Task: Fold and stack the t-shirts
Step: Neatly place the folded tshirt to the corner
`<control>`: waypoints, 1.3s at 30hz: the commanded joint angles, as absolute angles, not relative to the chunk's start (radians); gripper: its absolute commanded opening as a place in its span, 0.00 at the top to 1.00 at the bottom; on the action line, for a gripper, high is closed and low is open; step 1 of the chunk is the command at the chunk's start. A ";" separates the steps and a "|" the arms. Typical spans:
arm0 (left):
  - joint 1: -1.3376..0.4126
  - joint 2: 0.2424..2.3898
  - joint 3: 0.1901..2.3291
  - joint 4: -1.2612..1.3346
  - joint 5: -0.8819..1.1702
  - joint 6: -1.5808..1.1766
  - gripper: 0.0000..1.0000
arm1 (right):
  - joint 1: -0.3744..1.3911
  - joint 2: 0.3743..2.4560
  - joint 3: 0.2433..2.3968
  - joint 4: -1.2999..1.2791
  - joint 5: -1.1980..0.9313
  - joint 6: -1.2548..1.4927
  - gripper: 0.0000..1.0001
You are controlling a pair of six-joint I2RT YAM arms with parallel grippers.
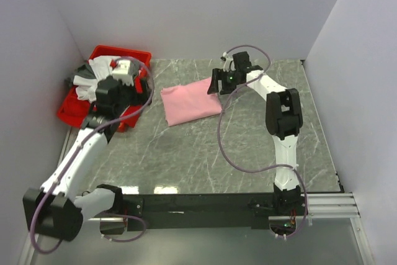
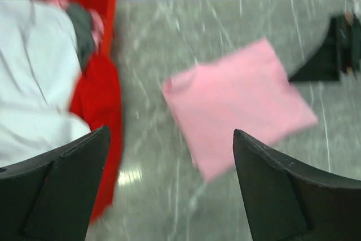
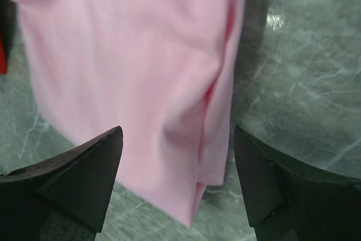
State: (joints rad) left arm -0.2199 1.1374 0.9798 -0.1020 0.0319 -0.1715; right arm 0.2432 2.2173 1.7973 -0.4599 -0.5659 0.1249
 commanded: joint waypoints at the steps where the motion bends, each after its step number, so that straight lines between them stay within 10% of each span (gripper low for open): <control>1: -0.219 0.996 0.859 -0.141 0.112 -0.209 0.06 | 0.252 2.295 1.859 -0.518 -0.531 0.222 0.15; 7: -0.219 0.827 0.740 -0.172 0.098 -0.250 0.05 | 0.265 2.345 1.881 -0.535 -0.505 0.239 0.21; 23: -0.219 0.799 0.693 -0.181 0.129 -0.256 0.06 | 0.252 2.330 1.902 -0.611 -0.606 0.140 0.89; 39: -0.219 0.772 0.650 -0.156 0.163 -0.250 0.06 | -0.165 2.256 1.962 -0.858 -0.188 -0.259 0.97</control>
State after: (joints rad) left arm -0.2203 0.7906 0.6636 -0.1997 0.1333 -0.2497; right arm -0.1101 2.3211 1.9064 -0.8028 -0.3828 -0.1158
